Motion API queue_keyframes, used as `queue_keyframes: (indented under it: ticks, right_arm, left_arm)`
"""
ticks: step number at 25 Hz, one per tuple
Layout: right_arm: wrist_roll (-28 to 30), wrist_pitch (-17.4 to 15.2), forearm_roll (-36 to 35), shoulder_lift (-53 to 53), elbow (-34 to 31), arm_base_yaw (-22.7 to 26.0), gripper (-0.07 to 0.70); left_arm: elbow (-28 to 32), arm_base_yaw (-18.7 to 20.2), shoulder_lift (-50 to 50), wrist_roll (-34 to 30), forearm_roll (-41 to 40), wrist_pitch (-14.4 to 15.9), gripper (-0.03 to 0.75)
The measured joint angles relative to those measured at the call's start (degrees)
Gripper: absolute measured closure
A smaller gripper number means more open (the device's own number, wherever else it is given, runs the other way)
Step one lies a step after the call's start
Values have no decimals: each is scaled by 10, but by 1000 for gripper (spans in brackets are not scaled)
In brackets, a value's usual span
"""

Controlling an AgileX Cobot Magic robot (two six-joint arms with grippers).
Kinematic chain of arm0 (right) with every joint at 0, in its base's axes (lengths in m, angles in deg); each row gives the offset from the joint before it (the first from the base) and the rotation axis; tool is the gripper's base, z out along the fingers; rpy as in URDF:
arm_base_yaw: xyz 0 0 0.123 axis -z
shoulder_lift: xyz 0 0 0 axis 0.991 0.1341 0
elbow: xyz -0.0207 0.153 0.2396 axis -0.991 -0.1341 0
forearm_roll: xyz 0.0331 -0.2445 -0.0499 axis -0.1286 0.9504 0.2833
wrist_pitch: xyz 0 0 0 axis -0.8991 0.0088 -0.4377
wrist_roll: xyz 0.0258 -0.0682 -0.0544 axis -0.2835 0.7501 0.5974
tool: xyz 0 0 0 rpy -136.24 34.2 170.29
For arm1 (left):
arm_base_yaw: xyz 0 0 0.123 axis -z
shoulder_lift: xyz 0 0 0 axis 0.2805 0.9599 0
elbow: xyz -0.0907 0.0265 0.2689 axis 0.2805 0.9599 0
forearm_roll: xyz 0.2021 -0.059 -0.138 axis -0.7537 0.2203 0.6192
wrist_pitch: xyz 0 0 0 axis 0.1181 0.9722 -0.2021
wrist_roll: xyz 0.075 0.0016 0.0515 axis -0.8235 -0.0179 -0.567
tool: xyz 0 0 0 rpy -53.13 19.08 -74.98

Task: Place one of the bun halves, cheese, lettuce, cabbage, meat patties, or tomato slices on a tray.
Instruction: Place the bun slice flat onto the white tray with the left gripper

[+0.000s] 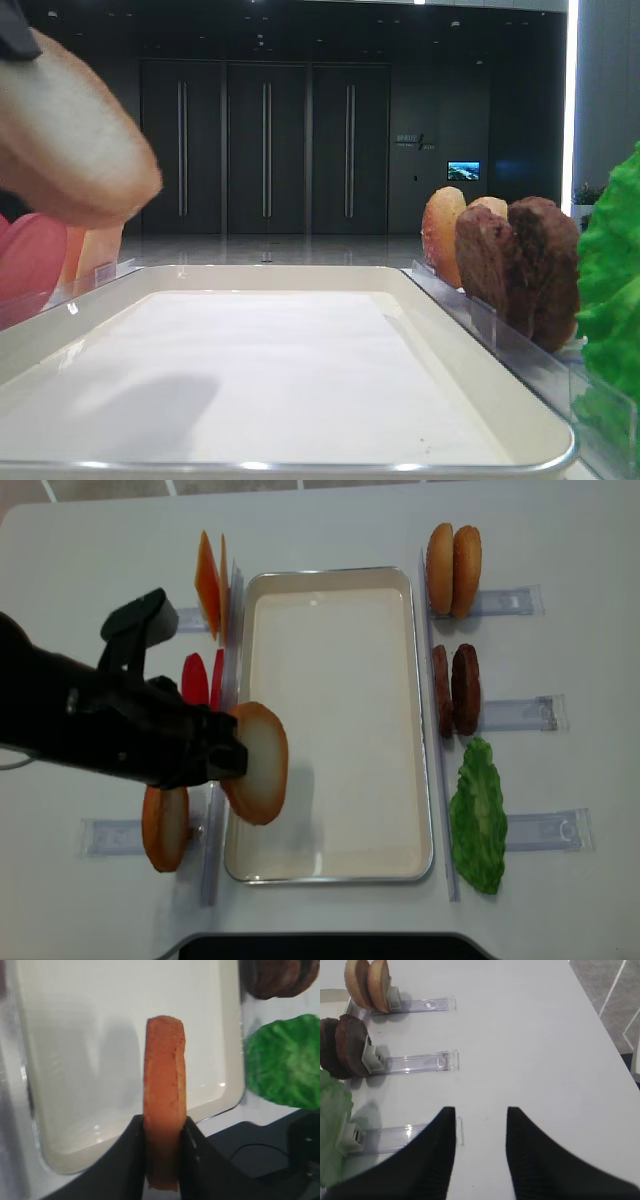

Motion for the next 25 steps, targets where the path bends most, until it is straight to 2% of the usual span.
queue_keyframes:
  ticks: [3,8,12,15,25]
  right_arm:
    - [0,0,0,0,0,0,391]
    - [0,0,0,0,0,0,391]
    - [0,0,0,0,0,0,391]
    - [0,0,0,0,0,0,391]
    - [0,0,0,0,0,0,391]
  left_arm:
    - [34,-53,0,-145,156,-19,577]
    - [65,-112,25,-297,298,-12,577]
    - [65,-119,81,-385,388,4,577]
    - [65,-119,129,-458,456,31,577]
    - [65,-119,197,-511,483,28,584]
